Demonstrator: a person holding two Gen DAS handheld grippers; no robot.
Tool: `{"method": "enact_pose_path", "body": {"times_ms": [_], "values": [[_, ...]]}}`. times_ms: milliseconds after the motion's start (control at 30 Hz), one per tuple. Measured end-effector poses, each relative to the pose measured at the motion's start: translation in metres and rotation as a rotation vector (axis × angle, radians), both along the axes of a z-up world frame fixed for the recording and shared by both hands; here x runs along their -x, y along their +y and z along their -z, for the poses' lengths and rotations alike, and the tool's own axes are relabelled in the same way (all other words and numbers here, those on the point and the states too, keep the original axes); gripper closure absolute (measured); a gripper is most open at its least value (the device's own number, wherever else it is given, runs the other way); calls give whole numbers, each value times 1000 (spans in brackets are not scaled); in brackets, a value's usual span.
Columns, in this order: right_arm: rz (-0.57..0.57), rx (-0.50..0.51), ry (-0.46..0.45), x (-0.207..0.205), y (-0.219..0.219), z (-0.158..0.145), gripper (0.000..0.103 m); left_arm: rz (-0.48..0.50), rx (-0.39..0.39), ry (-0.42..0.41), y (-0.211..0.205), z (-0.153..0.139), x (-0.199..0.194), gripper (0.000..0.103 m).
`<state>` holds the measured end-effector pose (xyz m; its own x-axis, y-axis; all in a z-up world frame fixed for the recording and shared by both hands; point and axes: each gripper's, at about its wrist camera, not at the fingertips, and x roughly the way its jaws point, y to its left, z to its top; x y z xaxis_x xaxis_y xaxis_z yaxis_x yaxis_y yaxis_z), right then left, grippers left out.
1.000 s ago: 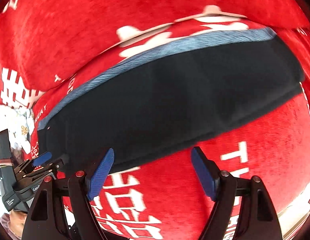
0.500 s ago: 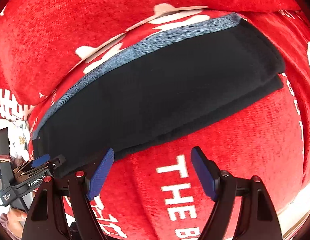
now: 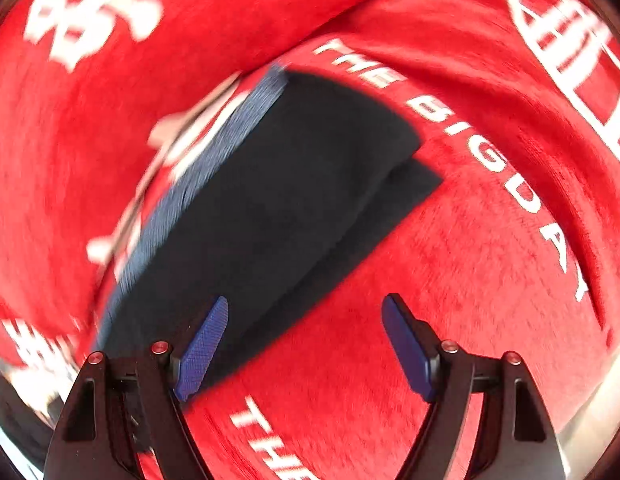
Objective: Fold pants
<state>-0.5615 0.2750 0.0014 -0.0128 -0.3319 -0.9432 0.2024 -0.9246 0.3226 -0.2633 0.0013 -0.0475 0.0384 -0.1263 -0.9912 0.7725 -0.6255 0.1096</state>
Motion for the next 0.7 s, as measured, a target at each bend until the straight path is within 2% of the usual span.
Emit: {"method": "enact_pose_path", "body": {"times_ms": [100,200,233,267,433,500,567,633,700], "values": [[60,48,3,21,4,6,26,2,7,-4,2,-1,1,14],[81,40,-8,36,0,14,41,6,15,-8,5,-2,2,14],[77,28,-5,38,-1,14,68,9,18,-11,6,-2,2,14],[63,8,-6,41,-2,13,90,12,20,-14,7,-2,6,14],[13,-12,22,35,-1,4,93,15,23,-22,3,2,12,14],[21,13,12,34,4,5,93,14,23,-23,0,3,9,14],[46,60,-11,39,10,10,87,9,26,-22,3,5,14,14],[84,65,-35,45,15,15,82,13,32,-21,4,6,12,14],[91,57,-35,49,14,17,84,16,38,-23,7,3,13,14]]}}
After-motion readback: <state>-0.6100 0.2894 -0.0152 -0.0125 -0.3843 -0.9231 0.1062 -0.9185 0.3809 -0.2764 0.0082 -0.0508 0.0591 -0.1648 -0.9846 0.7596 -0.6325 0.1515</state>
